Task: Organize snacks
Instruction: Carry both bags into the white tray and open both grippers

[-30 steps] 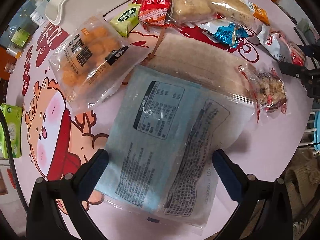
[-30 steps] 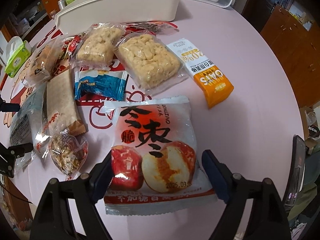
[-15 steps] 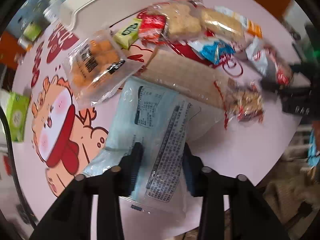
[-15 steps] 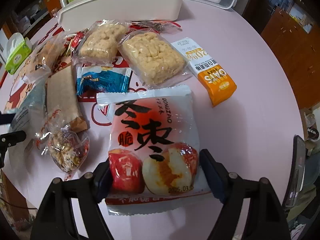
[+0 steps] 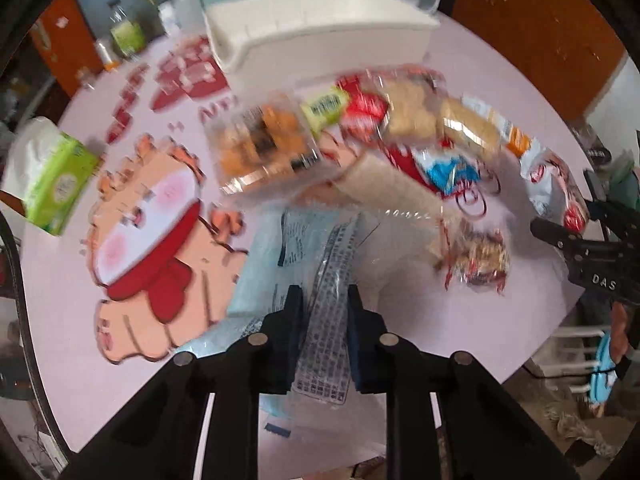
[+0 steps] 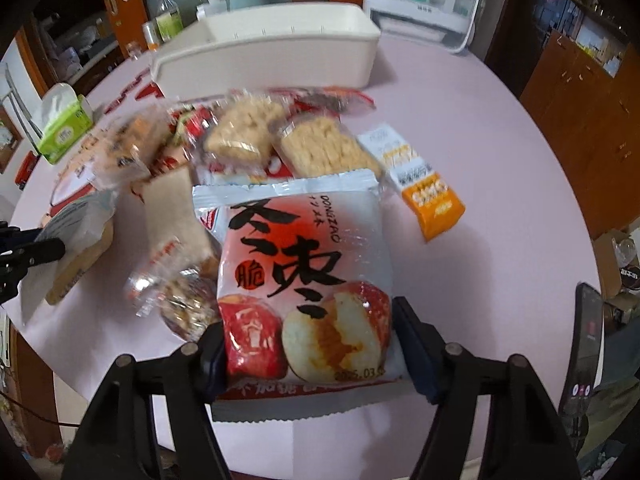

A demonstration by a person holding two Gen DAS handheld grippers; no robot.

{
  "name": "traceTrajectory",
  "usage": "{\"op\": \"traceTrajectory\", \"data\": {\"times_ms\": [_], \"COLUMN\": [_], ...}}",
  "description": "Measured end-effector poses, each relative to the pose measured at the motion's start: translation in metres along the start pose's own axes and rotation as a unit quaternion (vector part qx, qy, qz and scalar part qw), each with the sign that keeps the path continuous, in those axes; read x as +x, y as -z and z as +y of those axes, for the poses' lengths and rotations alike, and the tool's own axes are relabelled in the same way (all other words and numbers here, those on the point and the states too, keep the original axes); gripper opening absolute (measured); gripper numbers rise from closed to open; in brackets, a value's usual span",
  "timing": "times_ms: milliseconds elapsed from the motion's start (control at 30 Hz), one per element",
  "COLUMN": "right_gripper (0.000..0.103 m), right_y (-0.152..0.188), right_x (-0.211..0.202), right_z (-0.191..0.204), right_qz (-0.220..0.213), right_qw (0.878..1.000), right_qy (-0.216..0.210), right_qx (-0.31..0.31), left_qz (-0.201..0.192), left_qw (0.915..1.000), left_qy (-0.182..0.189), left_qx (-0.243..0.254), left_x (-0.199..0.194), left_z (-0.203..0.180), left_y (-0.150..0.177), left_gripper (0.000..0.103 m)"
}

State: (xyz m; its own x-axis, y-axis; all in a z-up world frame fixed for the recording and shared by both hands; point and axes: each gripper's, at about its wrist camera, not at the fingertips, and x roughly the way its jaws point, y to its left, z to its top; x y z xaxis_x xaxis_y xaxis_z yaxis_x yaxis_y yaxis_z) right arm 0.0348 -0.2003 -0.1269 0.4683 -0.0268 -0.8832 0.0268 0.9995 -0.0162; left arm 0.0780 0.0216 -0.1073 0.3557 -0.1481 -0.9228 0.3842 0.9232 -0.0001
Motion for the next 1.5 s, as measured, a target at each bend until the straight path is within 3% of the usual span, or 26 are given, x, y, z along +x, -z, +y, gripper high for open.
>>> {"op": "traceTrajectory", "data": {"times_ms": [467, 667, 967, 1300, 1500], "right_gripper": [0.070, 0.069, 0.069, 0.069, 0.069], "right_y": [-0.044, -0.084, -0.163, -0.235, -0.292], "right_x": [-0.053, -0.079, -0.120, -0.145, -0.102], "right_z": [0.018, 0.020, 0.005, -0.021, -0.035], "right_qz": [-0.078, -0.117, -0.178, -0.214, -0.177], "right_qw": [0.996, 0.992, 0.984, 0.977, 0.982], "right_qy": [-0.011, -0.016, -0.014, -0.015, -0.047], "right_qx": [-0.033, -0.033, -0.017, 0.005, 0.035], "left_qz": [-0.124, -0.178, -0.250, -0.273, -0.237], "left_qw": [0.9920, 0.9829, 0.9627, 0.9532, 0.9638], "left_qy": [-0.023, -0.048, -0.096, -0.118, -0.103], "left_qx": [-0.003, -0.010, -0.041, -0.055, -0.064], "left_x": [-0.077, -0.104, -0.138, -0.153, -0.118], "left_z": [-0.008, -0.008, 0.007, 0.017, 0.027], "left_y": [-0.034, -0.063, -0.133, -0.200, -0.263], "left_gripper": [0.013, 0.013, 0.014, 0.014, 0.014]}}
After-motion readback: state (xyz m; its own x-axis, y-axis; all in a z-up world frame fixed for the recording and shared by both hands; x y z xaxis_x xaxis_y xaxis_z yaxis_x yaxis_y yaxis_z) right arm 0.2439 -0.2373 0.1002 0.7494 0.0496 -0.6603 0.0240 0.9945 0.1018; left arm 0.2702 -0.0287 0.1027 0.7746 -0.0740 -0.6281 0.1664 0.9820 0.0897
